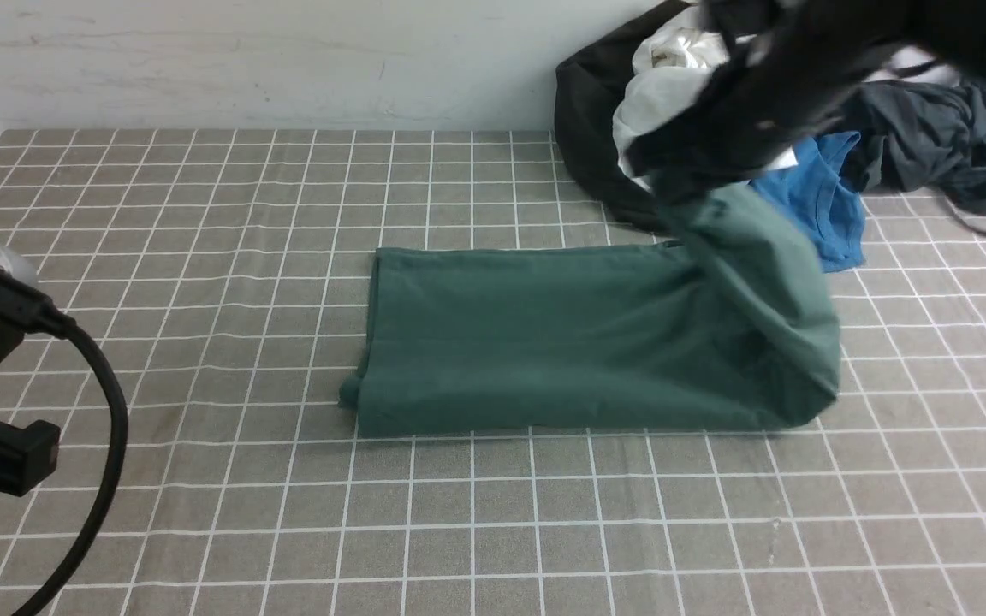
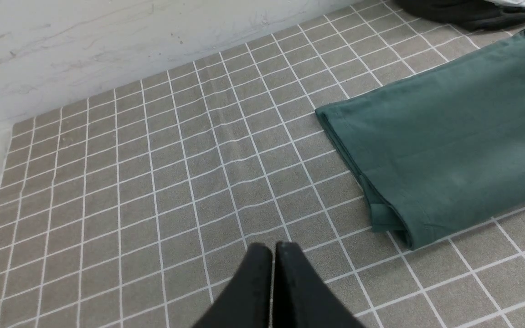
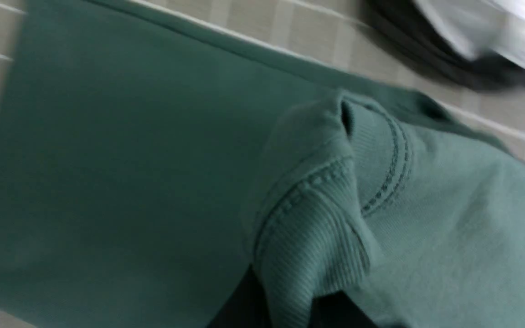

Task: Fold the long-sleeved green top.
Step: Use the right arm to drag the right edge of the fabric to the left and folds it over the left edge

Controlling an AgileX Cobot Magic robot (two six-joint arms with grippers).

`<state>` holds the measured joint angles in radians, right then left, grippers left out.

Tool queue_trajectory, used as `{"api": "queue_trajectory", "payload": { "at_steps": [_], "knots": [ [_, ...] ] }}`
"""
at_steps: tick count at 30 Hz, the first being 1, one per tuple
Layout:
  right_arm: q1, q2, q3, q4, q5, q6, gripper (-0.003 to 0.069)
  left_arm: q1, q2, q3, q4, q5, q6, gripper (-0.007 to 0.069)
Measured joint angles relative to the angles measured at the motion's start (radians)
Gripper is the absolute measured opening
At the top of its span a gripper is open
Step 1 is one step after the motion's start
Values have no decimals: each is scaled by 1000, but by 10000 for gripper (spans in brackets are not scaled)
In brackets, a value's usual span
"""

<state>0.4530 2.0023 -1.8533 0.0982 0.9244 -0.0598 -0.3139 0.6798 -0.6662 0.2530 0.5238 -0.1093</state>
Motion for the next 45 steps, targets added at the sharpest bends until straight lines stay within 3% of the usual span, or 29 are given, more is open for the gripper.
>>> {"api": "queue_trajectory", "payload": {
  "at_steps": [5,10,14,19,23,27,28,31,34,37,41,43,45],
  "knots": [
    [166,142,-48,29,-166,0,11,0,0,0,-9,0,0,-8],
    [227,292,-148,26,-188,0,37,0,0,0,-20,0,-3,-8],
    [233,352,-231,25,-138,1,139,0,0,0,-25,2,-4,-8],
    [233,348,-379,-27,-12,1,332,0,0,0,-25,4,-4,-8],
    [233,342,-440,-112,80,1,380,0,0,0,-26,4,-4,-8],
    [233,357,-453,-191,149,13,340,0,0,0,-26,4,-4,-8],
    [233,383,-455,-190,170,42,288,0,0,0,-26,4,-4,-8],
    [233,420,-455,-166,176,72,223,0,0,0,-26,4,-5,-8],
    [240,487,-454,-79,135,91,116,0,0,0,-28,4,-5,-8],
    [269,513,-450,37,15,30,26,0,0,0,-30,4,-5,-8],
    [300,479,-465,72,-101,-45,-10,0,0,0,-32,4,-5,-8],
    [301,459,-479,45,-99,-53,-11,0,0,0,-32,4,-5,-8],
    [297,399,-504,-63,-44,-53,-11,0,0,0,-32,4,-5,-8]
  ]
}}
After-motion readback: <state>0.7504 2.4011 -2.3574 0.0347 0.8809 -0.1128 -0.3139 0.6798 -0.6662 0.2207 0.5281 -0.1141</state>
